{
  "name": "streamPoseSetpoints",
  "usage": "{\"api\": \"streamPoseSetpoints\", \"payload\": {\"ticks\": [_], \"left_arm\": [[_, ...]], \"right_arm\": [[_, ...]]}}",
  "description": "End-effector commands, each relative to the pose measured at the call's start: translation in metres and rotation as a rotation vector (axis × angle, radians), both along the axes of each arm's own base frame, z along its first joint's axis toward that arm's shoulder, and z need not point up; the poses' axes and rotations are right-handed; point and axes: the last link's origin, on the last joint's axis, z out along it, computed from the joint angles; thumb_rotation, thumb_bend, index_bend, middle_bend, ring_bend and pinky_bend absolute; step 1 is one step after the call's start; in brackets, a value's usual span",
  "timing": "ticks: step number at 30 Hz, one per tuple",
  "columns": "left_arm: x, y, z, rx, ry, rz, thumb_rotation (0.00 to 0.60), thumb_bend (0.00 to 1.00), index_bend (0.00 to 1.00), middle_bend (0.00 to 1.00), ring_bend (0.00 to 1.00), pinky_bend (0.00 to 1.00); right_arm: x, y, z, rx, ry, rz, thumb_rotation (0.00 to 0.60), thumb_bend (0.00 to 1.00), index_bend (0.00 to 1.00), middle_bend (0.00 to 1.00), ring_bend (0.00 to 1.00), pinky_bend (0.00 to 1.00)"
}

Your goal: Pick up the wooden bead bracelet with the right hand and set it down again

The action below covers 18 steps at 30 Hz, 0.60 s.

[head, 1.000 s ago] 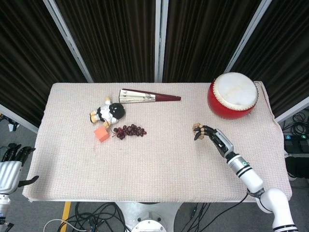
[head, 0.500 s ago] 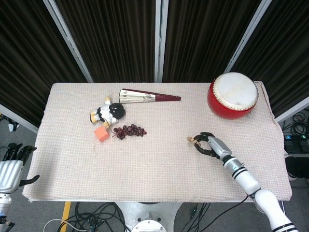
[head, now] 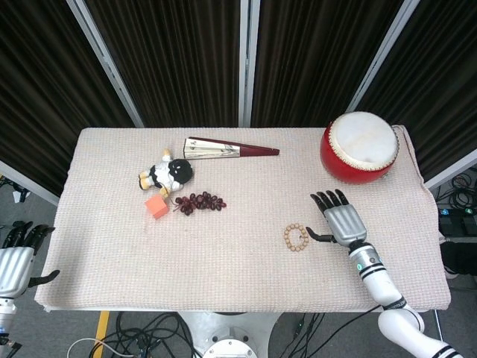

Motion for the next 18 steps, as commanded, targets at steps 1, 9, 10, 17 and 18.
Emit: {"api": "streamPoseSetpoints", "payload": {"ticks": [1,9,10,17,18], "left_arm": [[0.000,0.000,0.000,0.001,0.002,0.002,0.600,0.00,0.19,0.16,0.05,0.10],[-0.001,-0.001,0.001,0.024,0.006,-0.002,0.600,0.00,0.19,0.15,0.05,0.10],[-0.001,-0.001,0.001,0.030,0.007,-0.006,0.600,0.00,0.19,0.16,0.05,0.10],[0.000,-0.008,0.000,0.070,0.017,-0.035,0.600,0.00,0.19,0.15,0.05,0.10],[0.000,-0.009,-0.001,0.071,0.014,-0.034,0.600,0.00,0.19,0.16,0.05,0.10]], "right_arm": [[-0.011,0.018,0.024,-0.097,0.156,0.102,0.142,0.28,0.00,0.09,0.00,0.00],[-0.048,0.073,0.063,-0.266,0.316,0.102,0.377,0.28,0.00,0.09,0.00,0.00],[-0.052,0.081,0.066,-0.276,0.313,0.094,0.379,0.28,0.00,0.09,0.00,0.00],[-0.056,0.129,0.075,-0.327,0.151,0.088,0.382,0.29,0.00,0.03,0.00,0.00],[-0.056,0.134,0.075,-0.326,0.124,0.090,0.383,0.29,0.00,0.02,0.00,0.00]]}}
